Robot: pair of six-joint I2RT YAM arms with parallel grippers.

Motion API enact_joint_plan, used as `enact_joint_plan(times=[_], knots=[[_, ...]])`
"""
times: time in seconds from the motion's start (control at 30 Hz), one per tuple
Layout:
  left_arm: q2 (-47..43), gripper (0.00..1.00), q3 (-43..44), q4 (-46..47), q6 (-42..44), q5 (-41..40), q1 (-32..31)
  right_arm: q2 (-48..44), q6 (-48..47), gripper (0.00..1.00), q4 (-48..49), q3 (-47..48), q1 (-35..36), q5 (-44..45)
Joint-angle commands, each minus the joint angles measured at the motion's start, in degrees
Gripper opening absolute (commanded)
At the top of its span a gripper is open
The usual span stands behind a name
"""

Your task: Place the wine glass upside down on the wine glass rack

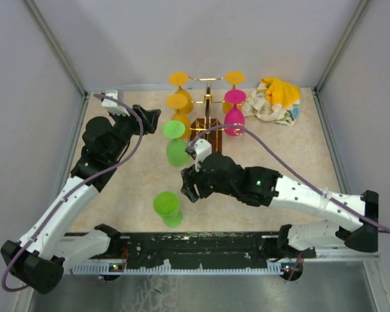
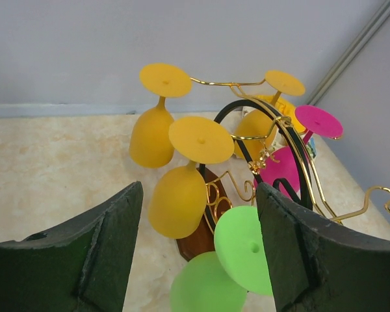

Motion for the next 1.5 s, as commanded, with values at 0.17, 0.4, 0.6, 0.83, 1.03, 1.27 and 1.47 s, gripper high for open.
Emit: enact_joint_plan(times=[0.17, 0.4, 0.6, 0.83, 1.03, 1.27, 1.47], knots=[[-1.24, 0.76, 3.99, -5.64, -1.56, -3.72, -0.12, 9.23, 3.01, 0.55, 4.39, 3.15, 4.05, 3.00], [-1.96, 0.76, 3.55, -5.94, -1.72, -3.69, -0.13, 13.84, 3.34, 0.50, 4.12, 4.65, 4.80, 3.87], [-2.39, 0.76, 2.73, -5.72, -2.62, -3.51, -0.10, 15.50, 4.30, 0.46, 4.02, 4.94, 5.52, 5.83], [-2.14, 0.77, 3.96, -7.33, -3.46, -4.72, -0.10, 18.09, 4.89, 0.36, 2.37, 5.39, 5.62, 7.63], [-1.58, 0.77, 5.87, -9.41, -4.15, -4.74, -0.09, 18.00, 5.01, 0.15, 0.94, 5.33, 5.83, 8.61], [-1.45, 0.78, 6.35, -9.22, -5.95, -4.65, -0.13, 7.90, 6.36, 0.00, -3.25, 3.16, 5.91, 13.33], [2.10, 0.82, 11.33, -15.62, -13.72, -6.92, -0.09, -8.63, 2.76, 0.00, 0.20, -0.76, 5.91, 17.44]])
